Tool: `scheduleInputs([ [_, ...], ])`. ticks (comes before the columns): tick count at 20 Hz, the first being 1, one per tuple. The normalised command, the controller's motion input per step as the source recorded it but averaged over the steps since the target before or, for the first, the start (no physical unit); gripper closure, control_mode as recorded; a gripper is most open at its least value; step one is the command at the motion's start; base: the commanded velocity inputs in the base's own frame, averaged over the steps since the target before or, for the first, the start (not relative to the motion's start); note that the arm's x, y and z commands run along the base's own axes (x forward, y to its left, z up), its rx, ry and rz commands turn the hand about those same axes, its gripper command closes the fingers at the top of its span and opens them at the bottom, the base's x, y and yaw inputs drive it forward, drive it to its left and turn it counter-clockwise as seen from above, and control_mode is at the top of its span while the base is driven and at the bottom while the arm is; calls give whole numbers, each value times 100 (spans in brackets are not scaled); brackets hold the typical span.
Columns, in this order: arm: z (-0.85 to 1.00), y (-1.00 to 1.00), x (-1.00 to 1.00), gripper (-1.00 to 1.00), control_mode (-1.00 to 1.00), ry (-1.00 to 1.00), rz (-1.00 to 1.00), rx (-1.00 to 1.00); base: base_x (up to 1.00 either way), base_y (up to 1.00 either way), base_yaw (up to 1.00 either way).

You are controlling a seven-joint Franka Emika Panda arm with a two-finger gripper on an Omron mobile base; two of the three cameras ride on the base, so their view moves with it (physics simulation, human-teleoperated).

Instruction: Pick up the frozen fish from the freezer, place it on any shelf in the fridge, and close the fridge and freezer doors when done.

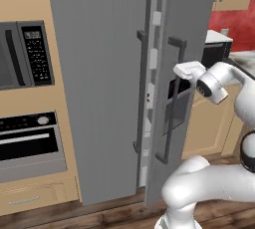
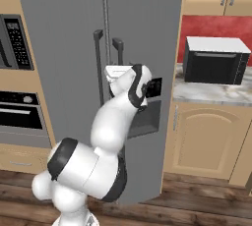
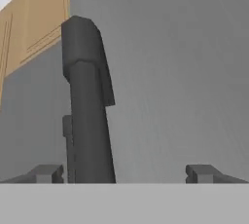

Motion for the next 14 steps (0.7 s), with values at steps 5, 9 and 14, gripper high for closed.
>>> scheduleInputs([
  [5, 16, 0, 73, -100, -100, 19, -7, 0, 0, 0, 0],
  [9, 13, 0, 70, -100, -100, 25, -3, 0, 0, 0, 0],
  [14, 3, 4, 76, -100, -100, 19, -5, 0, 0, 0, 0],
])
